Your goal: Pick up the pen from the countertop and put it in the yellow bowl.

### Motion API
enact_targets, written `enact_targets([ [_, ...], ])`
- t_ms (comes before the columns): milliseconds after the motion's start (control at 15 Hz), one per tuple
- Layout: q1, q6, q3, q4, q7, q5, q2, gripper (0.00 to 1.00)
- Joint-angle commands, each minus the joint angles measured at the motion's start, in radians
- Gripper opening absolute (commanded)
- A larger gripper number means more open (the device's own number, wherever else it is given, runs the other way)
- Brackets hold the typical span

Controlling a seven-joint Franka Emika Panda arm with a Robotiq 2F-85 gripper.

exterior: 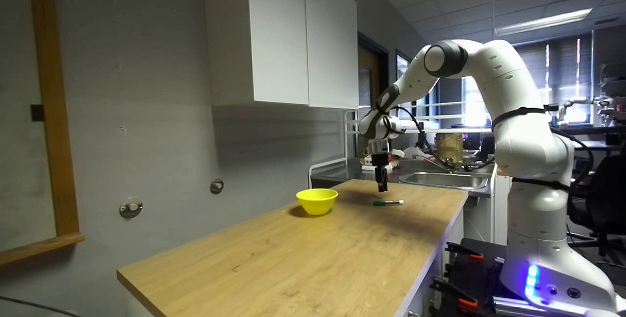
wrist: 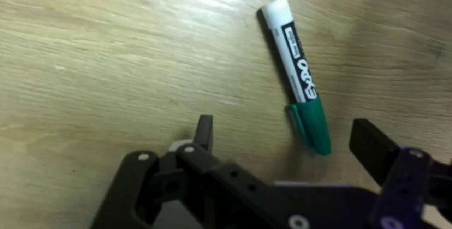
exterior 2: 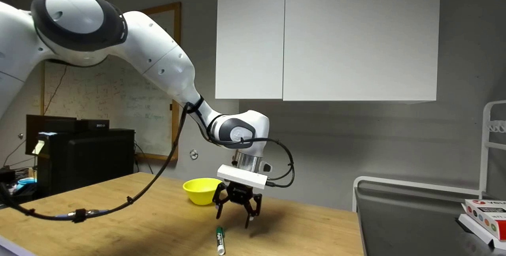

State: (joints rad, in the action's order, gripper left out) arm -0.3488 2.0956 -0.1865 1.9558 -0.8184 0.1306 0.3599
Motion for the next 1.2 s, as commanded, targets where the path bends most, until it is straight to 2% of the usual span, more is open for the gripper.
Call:
enact_targets([
  [0, -0.036, 0.109, 0.009, 0.102, -0.043, 0.025, -0.025, 1.00],
  [333, -0.034, 0.220, 0.016, 0.186, -0.041, 0.007, -0.048, 1.00],
  [1067, 0.019, 0.289, 0.021, 0.259, -0.017, -0.056, -0.075, 1.00],
  [1133, 0.024, 0.300, 0.020, 0.258, -0.012, -0.065, -0.069, 0.88],
])
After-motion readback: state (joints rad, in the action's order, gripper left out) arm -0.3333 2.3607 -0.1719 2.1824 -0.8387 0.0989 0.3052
